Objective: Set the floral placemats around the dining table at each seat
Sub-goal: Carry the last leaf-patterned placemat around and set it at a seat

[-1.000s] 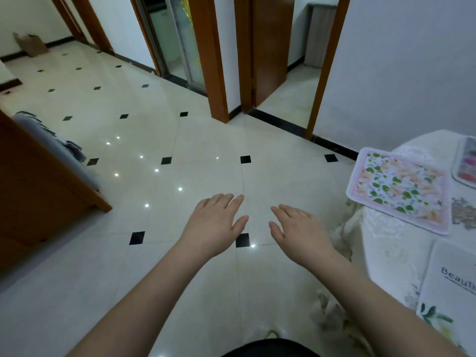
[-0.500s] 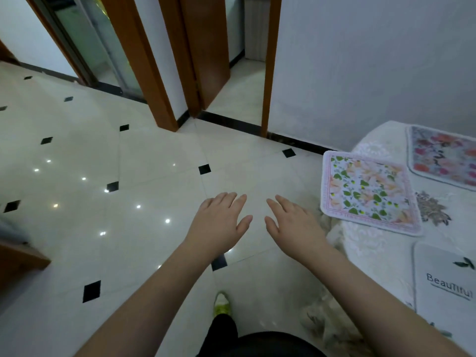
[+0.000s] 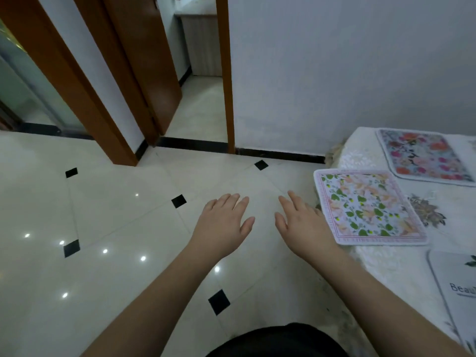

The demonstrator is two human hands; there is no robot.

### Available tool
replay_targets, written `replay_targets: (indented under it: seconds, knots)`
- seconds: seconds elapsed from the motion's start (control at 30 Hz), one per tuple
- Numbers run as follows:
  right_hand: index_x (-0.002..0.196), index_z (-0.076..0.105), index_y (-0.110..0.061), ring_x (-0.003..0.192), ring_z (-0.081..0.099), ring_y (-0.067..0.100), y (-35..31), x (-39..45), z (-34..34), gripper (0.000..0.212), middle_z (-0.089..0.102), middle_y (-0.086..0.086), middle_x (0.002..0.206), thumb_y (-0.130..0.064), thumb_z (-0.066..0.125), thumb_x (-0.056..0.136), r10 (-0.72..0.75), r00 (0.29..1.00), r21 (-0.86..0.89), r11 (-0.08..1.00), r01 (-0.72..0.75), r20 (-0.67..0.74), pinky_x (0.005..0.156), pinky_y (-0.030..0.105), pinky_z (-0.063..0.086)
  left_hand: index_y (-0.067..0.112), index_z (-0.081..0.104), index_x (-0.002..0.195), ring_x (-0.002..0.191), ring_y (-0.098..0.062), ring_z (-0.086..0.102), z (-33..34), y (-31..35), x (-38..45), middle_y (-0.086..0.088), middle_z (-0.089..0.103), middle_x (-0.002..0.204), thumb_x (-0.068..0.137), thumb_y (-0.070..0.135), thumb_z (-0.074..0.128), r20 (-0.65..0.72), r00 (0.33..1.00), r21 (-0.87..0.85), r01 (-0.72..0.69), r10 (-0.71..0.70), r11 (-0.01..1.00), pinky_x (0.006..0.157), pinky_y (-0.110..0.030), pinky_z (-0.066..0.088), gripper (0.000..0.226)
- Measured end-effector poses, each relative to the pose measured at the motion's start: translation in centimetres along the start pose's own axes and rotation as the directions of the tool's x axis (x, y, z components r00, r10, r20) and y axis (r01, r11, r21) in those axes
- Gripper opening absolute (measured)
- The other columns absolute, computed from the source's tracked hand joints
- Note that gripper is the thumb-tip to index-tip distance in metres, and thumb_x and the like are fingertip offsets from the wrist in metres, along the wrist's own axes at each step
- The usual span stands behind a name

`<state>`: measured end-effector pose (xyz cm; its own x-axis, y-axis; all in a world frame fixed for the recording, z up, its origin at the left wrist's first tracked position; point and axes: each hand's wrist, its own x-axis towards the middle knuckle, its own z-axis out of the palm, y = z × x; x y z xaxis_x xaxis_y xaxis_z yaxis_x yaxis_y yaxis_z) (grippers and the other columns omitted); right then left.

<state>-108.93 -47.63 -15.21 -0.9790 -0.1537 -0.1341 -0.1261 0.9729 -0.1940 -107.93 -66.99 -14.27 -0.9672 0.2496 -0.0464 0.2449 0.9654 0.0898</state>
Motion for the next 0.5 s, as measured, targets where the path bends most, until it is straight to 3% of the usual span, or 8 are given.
replay_targets:
  seconds: [0.1, 0.2, 0.37, 0.5]
  knots:
    - [0.151, 0.027, -0.022, 0.14, 0.035, 0.027, 1.4, 1.6, 0.2, 0.055, 0.02, 0.005, 0.161, -0.044, 0.028, 0.101, 0.064, 0.998, 0.005, 0.998, -0.064, 0.013, 0.112, 0.04, 0.026, 0.023, 0.024, 0.154, 0.148, -0.018, 0.022, 0.2, 0.5, 3.4, 0.0, 0.029, 0.16, 0.103, 0.05, 0.026, 0.003, 0.997, -0.002, -0.076, 0.076, 0.997, 0.119, -0.037, 0.019, 0.058]
    - [0.15, 0.03, -0.021, 0.14, 0.036, 0.026, 2.9, 2.9, 0.0, 0.066, 0.023, 0.006, 0.16, -0.052, 0.013, 0.095, 0.127, 0.992, 0.026, 0.992, -0.127, 0.001, 0.111, 0.042, 0.028, 0.023, 0.023, 0.155, 0.148, -0.018, 0.02, 0.4, 1.6, 7.0, 0.0, 0.026, 0.161, 0.103, 0.05, 0.026, 0.017, 0.988, 0.002, -0.152, 0.151, 0.988, 0.119, -0.037, 0.017, 0.058]
    - [0.15, 0.029, -0.022, 0.141, 0.034, 0.025, 6.8, 5.9, 0.2, 0.053, 0.022, 0.006, 0.16, -0.043, 0.032, 0.102, 0.22, 0.976, 0.026, 0.975, -0.22, 0.001, 0.111, 0.039, 0.026, 0.024, 0.022, 0.155, 0.148, -0.017, 0.02, 1.1, 3.7, 13.5, 0.001, 0.026, 0.161, 0.103, 0.05, 0.026, 0.038, 0.966, 0.009, -0.258, 0.258, 0.966, 0.118, -0.036, 0.017, 0.058]
    - [0.151, 0.029, -0.022, 0.139, 0.036, 0.029, 10.5, 9.3, -0.5, 0.059, 0.022, 0.006, 0.161, -0.047, 0.022, 0.099, 0.312, 0.95, 0.077, 0.947, -0.312, 0.014, 0.111, 0.041, 0.028, 0.024, 0.023, 0.155, 0.148, -0.017, 0.021, 1.3, 6.0, 19.3, 0.001, 0.026, 0.161, 0.103, 0.05, 0.026, 0.088, 0.943, 0.008, -0.323, 0.321, 0.946, 0.118, -0.036, 0.017, 0.059]
